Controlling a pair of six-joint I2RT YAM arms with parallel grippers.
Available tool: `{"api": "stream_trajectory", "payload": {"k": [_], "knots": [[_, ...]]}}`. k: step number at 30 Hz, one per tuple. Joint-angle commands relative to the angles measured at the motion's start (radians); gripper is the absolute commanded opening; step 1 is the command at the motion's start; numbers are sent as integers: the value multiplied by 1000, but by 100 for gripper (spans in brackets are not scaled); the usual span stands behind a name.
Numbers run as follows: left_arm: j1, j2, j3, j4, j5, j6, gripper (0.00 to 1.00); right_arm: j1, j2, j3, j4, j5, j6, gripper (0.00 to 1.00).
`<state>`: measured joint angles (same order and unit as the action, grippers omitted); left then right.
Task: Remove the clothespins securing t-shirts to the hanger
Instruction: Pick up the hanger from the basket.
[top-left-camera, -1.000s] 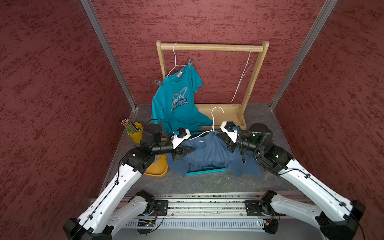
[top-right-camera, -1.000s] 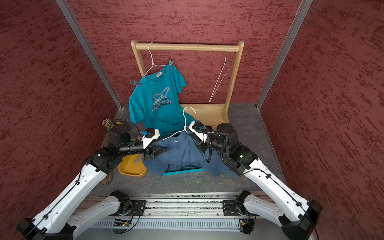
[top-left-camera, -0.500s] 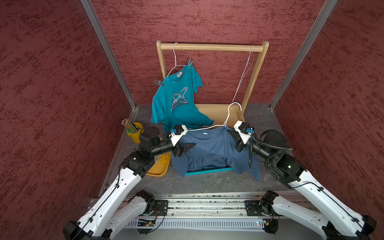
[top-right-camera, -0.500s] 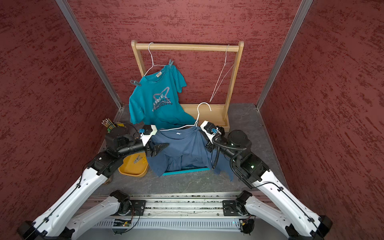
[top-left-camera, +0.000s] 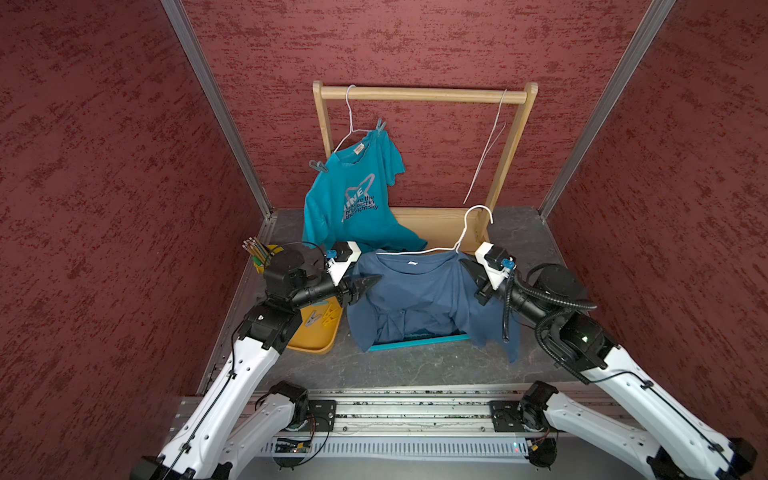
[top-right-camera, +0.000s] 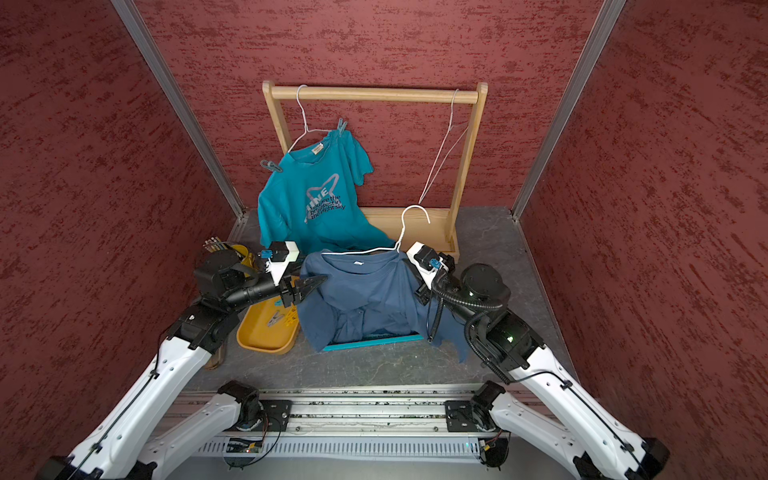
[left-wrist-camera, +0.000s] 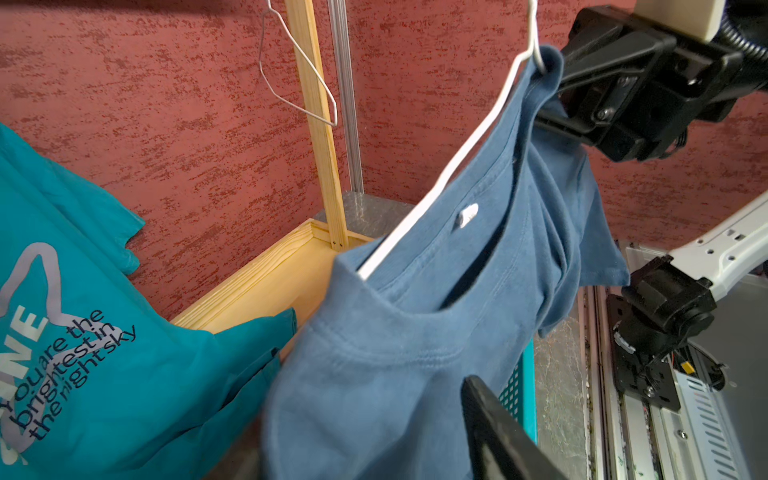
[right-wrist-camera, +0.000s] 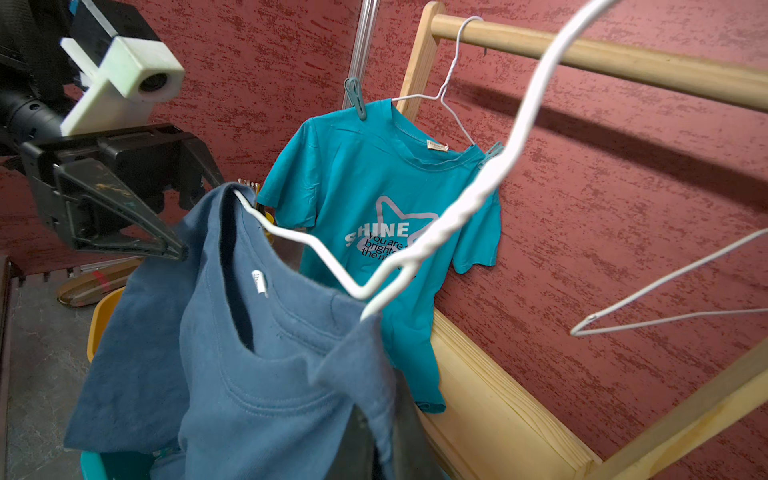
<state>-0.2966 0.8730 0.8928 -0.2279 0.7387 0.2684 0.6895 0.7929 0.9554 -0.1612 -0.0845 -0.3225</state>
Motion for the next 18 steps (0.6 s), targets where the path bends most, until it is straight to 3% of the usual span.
{"api": "stream_trajectory", "payload": {"k": [1, 8, 18], "knots": [[20, 17, 23, -13, 91, -42, 47, 2, -31, 14, 44, 50, 5, 0], [21, 16, 13, 5, 94, -62, 0, 2, -39, 25, 33, 102, 22, 0], [19, 45, 31, 7, 56, -67, 0, 2, -81, 14, 95, 205, 18, 0]]}}
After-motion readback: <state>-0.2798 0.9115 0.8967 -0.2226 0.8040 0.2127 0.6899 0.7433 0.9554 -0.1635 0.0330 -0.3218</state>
